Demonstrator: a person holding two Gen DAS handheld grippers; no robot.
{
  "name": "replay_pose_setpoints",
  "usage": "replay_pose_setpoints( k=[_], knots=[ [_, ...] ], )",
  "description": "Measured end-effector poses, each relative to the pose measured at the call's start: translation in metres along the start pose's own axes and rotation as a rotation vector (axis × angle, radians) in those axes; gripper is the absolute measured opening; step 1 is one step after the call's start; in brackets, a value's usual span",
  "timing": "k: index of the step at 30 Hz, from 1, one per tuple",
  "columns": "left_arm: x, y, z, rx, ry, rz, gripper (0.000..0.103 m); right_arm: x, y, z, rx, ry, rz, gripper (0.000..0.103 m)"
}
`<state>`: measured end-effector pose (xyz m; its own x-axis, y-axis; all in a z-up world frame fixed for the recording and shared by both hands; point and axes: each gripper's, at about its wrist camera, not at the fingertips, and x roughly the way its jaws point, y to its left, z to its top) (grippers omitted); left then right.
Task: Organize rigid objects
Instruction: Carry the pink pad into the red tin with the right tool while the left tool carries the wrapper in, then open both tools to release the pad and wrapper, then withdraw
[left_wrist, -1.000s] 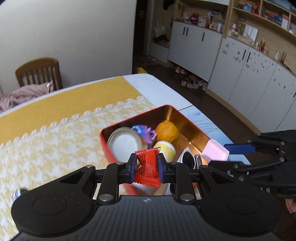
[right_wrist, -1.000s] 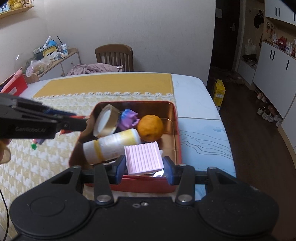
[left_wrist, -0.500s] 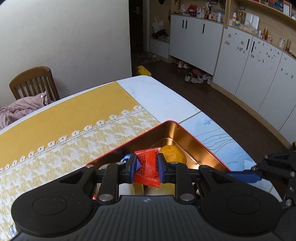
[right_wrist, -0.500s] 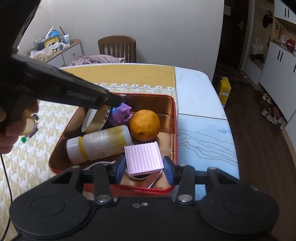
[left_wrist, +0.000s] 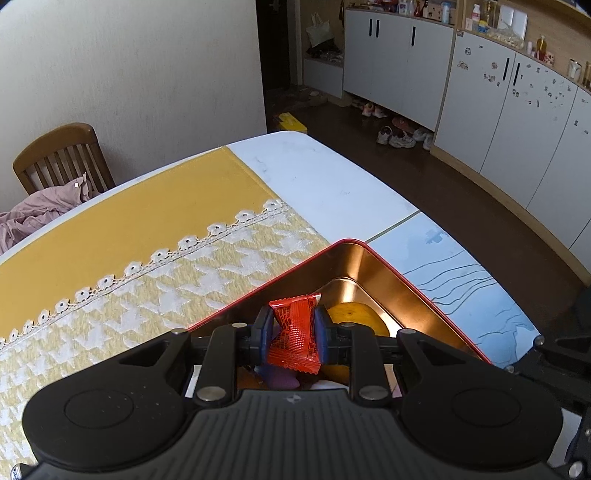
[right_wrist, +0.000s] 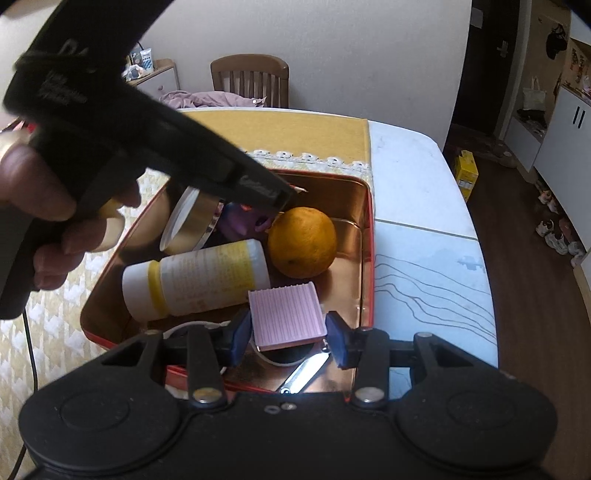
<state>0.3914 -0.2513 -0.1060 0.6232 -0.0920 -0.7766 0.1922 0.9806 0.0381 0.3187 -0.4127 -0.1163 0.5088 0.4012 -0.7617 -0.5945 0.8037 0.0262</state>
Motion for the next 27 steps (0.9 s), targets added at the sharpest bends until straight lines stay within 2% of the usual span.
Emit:
replay_pose_setpoints(
  k=[15,21,27],
  knots=[
    [0.012,-0.001,0.008,-0.008,0.020,0.011,0.023,0.006,0.006,-0.001,-0.011,0.006,-0.016,0.043],
    [0.007,0.001,0.006,-0.018,0.022,-0.003,0.024,0.005,0.007,-0.002,-0.003,0.015,-0.003,0.048],
    [-0.006,0.005,0.001,-0.030,-0.003,-0.016,0.031,-0.001,0.007,-0.002,0.020,0.001,0.001,0.053]
  ],
)
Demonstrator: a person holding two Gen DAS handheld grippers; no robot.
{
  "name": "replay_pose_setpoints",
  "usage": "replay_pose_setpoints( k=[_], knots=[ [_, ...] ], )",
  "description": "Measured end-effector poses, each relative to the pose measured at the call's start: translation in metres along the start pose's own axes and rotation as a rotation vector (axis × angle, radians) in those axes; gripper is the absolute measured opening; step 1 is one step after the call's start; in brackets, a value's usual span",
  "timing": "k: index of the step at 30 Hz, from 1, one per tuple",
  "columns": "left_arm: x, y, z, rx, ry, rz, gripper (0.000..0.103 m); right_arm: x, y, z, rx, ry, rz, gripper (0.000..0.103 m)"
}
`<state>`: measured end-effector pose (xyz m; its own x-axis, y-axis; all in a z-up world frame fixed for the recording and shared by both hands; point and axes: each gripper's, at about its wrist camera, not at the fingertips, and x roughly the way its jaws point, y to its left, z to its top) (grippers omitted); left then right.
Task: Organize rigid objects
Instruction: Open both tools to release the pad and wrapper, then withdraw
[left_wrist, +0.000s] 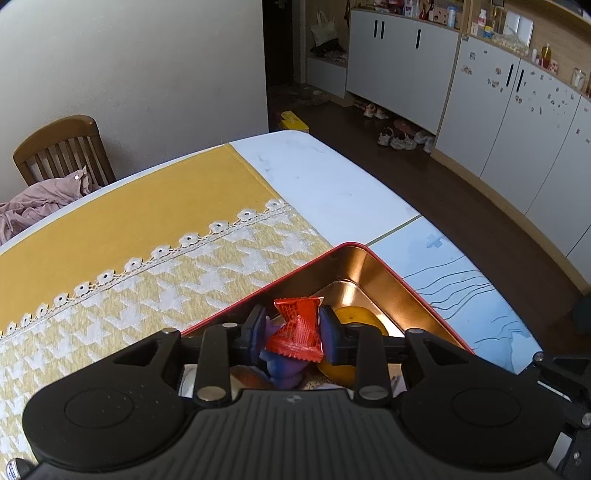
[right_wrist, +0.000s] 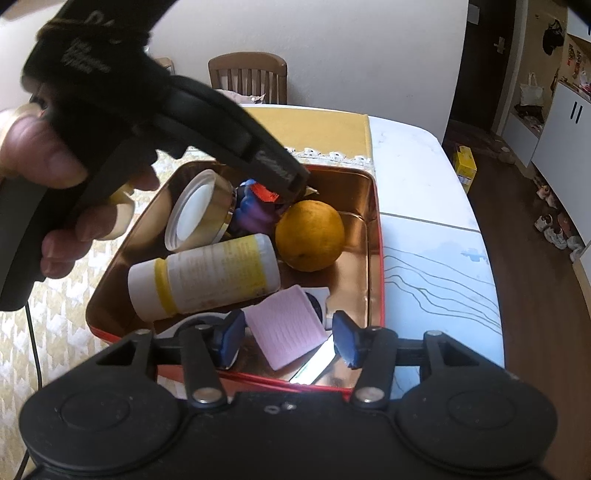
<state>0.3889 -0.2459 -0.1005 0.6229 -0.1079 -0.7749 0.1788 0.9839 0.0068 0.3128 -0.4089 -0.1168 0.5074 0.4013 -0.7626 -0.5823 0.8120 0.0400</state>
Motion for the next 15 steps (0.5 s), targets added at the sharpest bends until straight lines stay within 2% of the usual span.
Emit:
replay_pose_setpoints(
  k=[2,3,4,7,15],
  knots=[
    [-0.006,0.001,-0.002,-0.005,-0.009,-0.005,0.040,-0.004,-0.001,-0.001,0.009,-0.006,-0.001,0.055],
    [-0.009,0.001,-0.003,-0.006,-0.017,-0.008,0.051,-0.005,-0.002,-0.001,0.016,-0.009,-0.001,0.055],
    [-0.013,0.001,-0.004,-0.006,-0.030,-0.010,0.055,-0.007,-0.003,-0.001,0.024,-0.010,0.000,0.056],
    [-0.025,-0.001,-0.008,0.007,-0.049,-0.013,0.055,-0.013,-0.005,-0.002,0.054,-0.013,0.004,0.063],
    [-0.059,0.005,-0.025,-0.002,-0.092,-0.030,0.055,-0.037,-0.003,-0.001,0.091,-0.053,0.020,0.065]
  ],
)
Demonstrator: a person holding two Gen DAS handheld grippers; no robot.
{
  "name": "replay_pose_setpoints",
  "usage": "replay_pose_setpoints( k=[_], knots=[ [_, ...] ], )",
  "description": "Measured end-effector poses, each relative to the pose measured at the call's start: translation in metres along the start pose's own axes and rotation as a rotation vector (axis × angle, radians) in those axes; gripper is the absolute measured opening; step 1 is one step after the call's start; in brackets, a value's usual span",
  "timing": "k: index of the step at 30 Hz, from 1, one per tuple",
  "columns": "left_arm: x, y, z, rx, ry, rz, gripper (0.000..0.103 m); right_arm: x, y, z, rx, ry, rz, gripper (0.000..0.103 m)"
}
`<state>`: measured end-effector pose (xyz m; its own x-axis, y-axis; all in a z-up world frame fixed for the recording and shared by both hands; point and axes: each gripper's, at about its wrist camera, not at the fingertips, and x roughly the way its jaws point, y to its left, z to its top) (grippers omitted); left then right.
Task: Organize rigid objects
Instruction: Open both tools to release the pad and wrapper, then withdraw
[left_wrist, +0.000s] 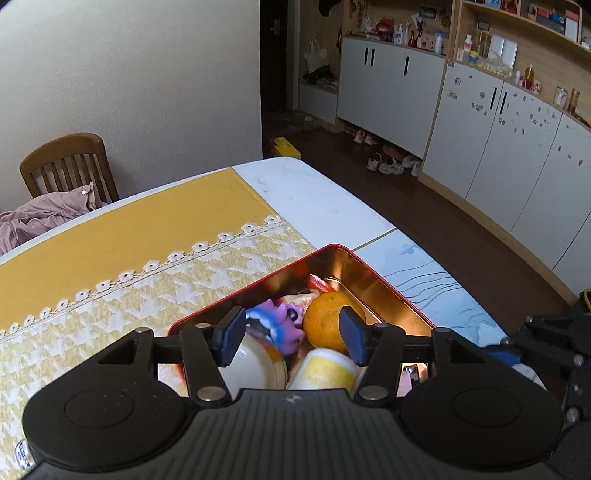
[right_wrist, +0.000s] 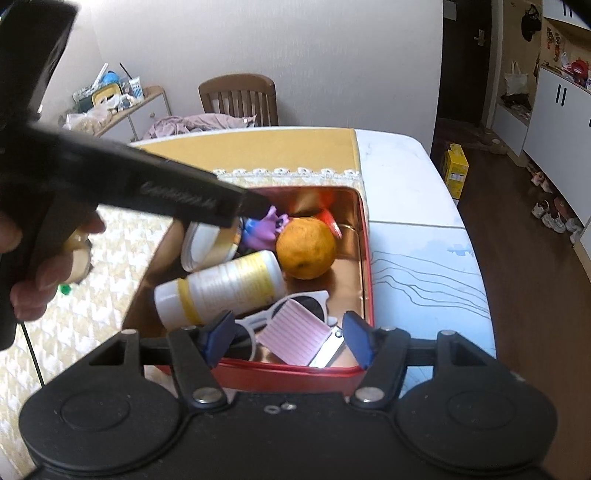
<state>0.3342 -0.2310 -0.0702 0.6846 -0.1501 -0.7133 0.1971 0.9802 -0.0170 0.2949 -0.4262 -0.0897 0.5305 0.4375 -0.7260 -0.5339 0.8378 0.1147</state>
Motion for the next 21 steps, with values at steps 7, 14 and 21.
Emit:
replay_pose_setpoints(
  k=[7,14,21],
  knots=[
    [-0.037,0.011,-0.012,-0.005,-0.047,-0.005,0.055,-0.023,0.014,0.002,-0.003,-0.050,0.021,0.076],
    [-0.074,0.033,-0.032,-0.006,-0.096,0.016,0.063,-0.035,0.040,0.003,-0.004,-0.084,0.038,0.086],
    [-0.106,0.063,-0.059,-0.020,-0.120,0.049,0.076,-0.036,0.078,0.003,-0.008,-0.107,0.051,0.090]
  ],
)
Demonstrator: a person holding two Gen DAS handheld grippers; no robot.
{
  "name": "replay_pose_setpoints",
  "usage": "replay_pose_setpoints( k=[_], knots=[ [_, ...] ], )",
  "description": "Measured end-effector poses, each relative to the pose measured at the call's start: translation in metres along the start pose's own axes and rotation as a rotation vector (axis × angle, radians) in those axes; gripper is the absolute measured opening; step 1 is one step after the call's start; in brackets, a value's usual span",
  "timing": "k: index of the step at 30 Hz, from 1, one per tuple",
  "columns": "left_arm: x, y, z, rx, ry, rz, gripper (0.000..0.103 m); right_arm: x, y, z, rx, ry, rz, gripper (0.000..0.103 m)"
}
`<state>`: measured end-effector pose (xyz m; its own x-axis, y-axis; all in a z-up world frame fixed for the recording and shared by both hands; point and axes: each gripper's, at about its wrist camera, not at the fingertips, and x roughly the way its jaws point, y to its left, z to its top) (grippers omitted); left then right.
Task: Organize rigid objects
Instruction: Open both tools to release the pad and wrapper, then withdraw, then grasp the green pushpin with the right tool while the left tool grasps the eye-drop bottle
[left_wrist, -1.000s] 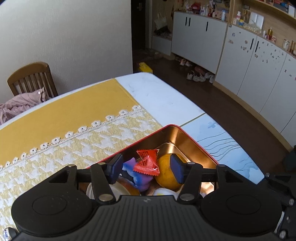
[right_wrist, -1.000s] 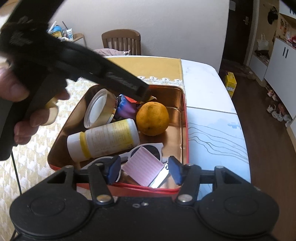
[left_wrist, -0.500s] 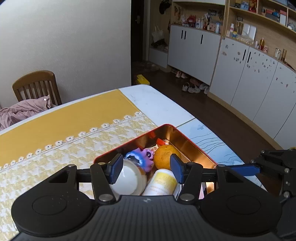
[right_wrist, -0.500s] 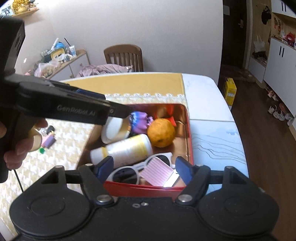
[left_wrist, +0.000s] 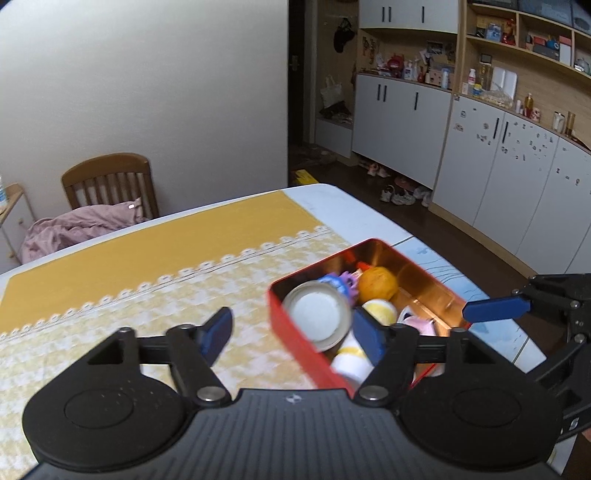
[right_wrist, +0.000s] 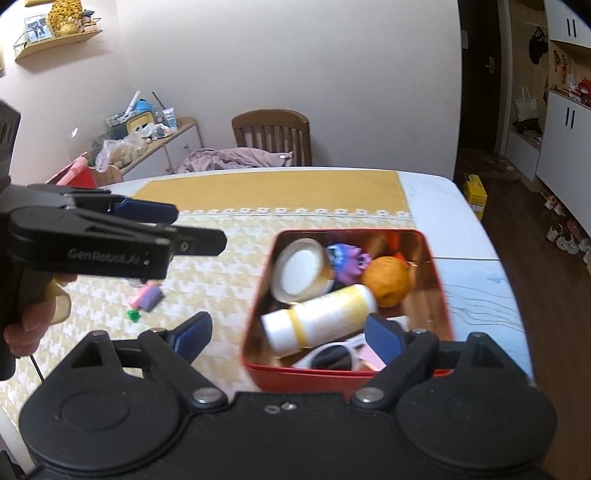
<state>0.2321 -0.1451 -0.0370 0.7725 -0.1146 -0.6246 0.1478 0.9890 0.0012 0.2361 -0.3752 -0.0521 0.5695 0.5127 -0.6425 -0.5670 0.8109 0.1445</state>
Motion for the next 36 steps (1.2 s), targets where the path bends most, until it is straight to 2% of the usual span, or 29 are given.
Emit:
replay_pose_setpoints(
  k=[6,9,20,29,36],
  knots=[
    [-0.023,0.032,-0.019,-0.024,-0.005,0.029,0.078,0.006,0.035,0.001,-0.010,-0.010,0.014,0.098],
    [-0.032,0.050,-0.027,-0.053,-0.008,0.040,0.085,0.010,0.053,0.001,-0.015,-0.016,0.020,0.102],
    [-0.043,0.123,-0.057,-0.146,0.010,0.086,0.085,0.036,0.106,-0.001,-0.002,-0.008,0.050,0.103],
    [-0.028,0.183,-0.070,-0.174,0.018,0.164,0.085,0.074,0.147,-0.002,-0.044,0.046,0.033,0.103],
    [0.001,0.215,-0.086,-0.214,0.081,0.161,0.085,0.108,0.160,0.004,-0.098,0.091,-0.005,0.099]
  ],
)
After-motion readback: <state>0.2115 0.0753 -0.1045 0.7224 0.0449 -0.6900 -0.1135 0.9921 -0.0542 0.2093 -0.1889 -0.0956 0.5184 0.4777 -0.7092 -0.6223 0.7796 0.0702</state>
